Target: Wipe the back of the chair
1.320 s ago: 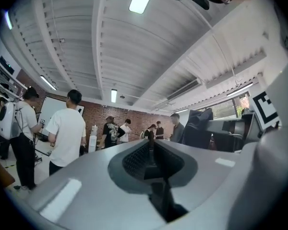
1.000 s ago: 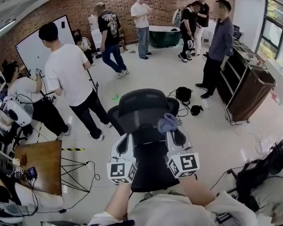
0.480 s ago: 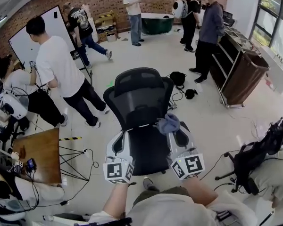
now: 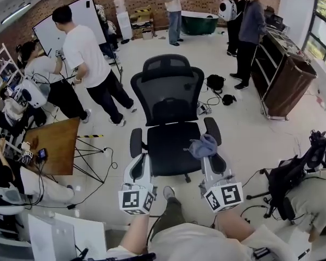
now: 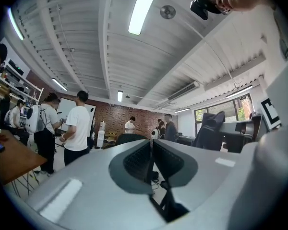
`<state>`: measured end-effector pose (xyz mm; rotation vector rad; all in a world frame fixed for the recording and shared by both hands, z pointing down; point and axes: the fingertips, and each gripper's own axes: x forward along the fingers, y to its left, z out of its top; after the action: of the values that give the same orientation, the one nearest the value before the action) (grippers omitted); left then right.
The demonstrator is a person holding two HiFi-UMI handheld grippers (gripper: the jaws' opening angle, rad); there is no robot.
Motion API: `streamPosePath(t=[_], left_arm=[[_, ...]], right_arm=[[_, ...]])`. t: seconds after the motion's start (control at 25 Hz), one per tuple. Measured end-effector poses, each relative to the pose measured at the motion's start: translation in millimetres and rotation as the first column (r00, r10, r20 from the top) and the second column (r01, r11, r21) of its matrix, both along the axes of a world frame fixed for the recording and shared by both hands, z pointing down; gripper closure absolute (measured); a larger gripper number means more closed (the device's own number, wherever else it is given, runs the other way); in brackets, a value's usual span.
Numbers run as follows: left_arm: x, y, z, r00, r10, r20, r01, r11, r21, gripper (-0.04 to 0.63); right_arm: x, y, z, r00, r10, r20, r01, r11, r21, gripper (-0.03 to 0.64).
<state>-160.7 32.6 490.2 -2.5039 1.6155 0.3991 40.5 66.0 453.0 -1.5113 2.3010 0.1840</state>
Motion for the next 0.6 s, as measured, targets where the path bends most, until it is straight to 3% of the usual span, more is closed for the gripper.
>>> streamPosePath(t=[0.12,0.28,0.6], left_arm=[[9,49,-5,1.000,0.017,0.001,-0.017,1.000,-0.009,0.500],[17,95,-29,0.999,0.037,0.019,-0.038,0.999,0.037,0.500],[11,136,-58,0.997,0.066,0.034,-0.069,0.994,0.081,0.499]], right_arm=[[3,43,7,1.000,-0.016,0.009,0.016,1.000,-0.026,0.566],[4,82,-3,0.999,-0.022,0.030,0.023,1.000,-0.006,0.568],[-14,125,-18,0.999,-0.010,0.031,0.011,1.000,-0.012,0.568]])
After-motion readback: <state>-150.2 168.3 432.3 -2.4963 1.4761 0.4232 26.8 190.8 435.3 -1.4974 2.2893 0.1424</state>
